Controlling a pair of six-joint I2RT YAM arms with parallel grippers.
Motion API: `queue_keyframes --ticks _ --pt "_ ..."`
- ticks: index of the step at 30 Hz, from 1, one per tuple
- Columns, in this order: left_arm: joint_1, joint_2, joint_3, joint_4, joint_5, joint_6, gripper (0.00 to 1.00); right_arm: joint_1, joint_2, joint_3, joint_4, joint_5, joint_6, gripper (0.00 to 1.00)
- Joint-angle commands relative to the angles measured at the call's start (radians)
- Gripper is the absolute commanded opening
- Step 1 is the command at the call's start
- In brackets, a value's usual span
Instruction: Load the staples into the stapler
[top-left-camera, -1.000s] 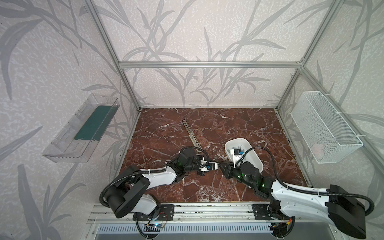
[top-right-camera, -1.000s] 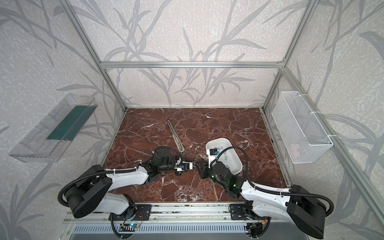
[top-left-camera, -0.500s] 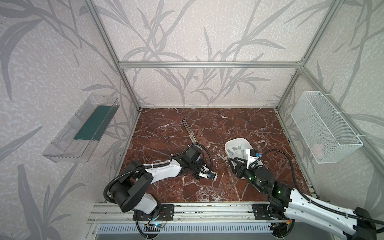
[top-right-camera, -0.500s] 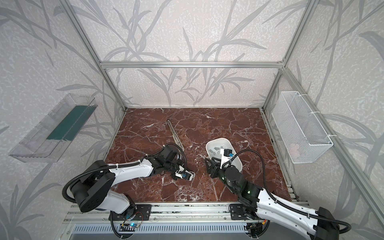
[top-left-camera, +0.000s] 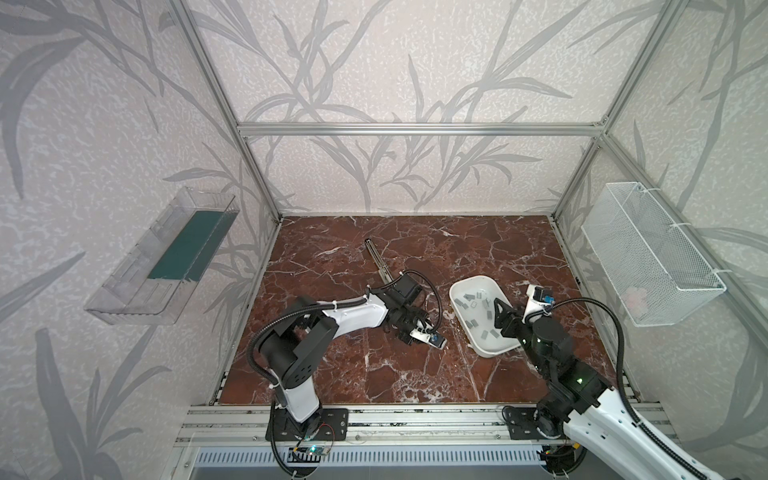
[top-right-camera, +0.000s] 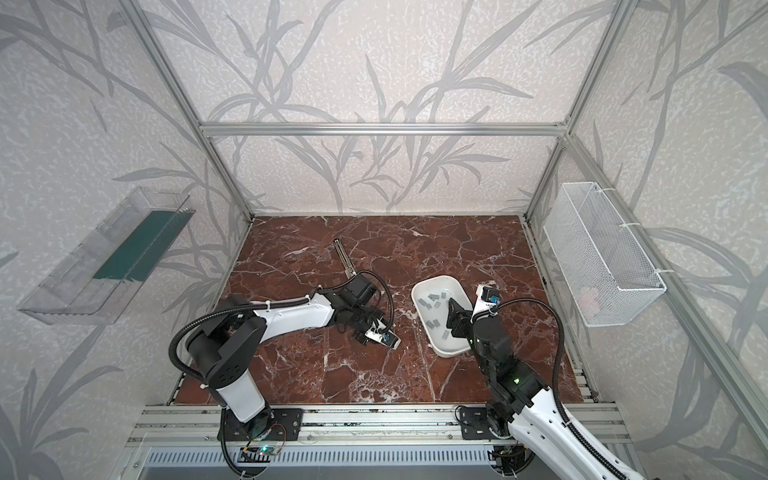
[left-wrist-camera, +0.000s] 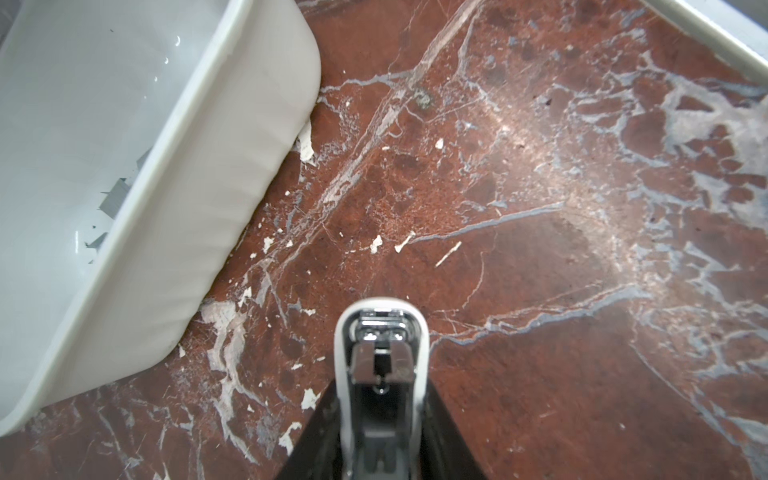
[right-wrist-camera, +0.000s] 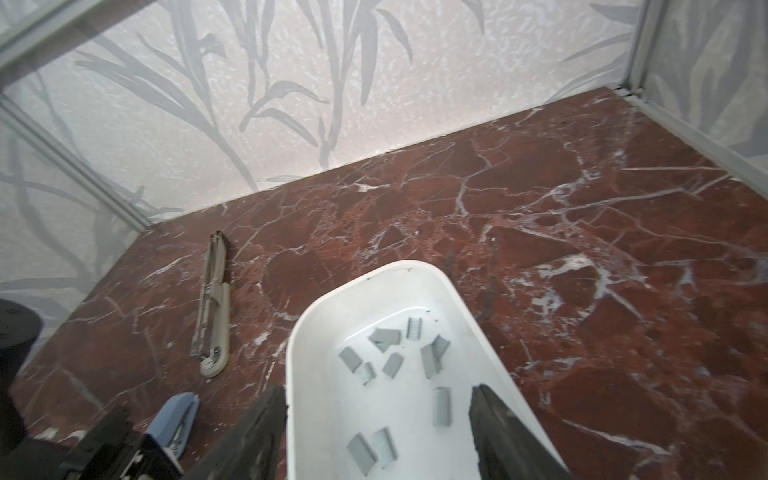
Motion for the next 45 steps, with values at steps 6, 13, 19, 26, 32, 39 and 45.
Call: queue_keyframes --ticks 6,13,19,26,32,39,45 --pt "-0.014 0.1 0.147 -0.126 -0.03 0.058 0.32 -0.118 0.034 -0.074 0.097 0.071 -0.092 0.71" --pt "-0.023 0.208 0.281 -0.226 -0.071 0.102 0.32 -0.128 0.037 -0.125 0.185 0.079 -0.093 0.71" --pt "-0.03 0.251 0.346 -0.257 -0.06 0.13 0.42 -0.13 0.028 -0.132 0.185 0.056 -0.099 0.71" --pt "-0.031 0.214 0.375 -0.302 -0.158 0.155 0.52 -0.13 0.021 -0.143 0.204 0.035 -0.103 0.71" --pt "-0.027 0.113 0.38 -0.327 -0.212 0.166 0.56 -0.13 0.051 -0.14 0.226 0.021 -0.109 0.71" --pt "-0.022 0.064 0.476 -0.332 -0.229 0.21 0.56 -0.13 -0.007 -0.164 0.225 0.009 -0.112 0.71" --pt "0.028 0.078 0.651 -0.41 -0.239 0.294 0.5 -0.131 -0.117 -0.189 0.174 0.016 -0.103 0.72"
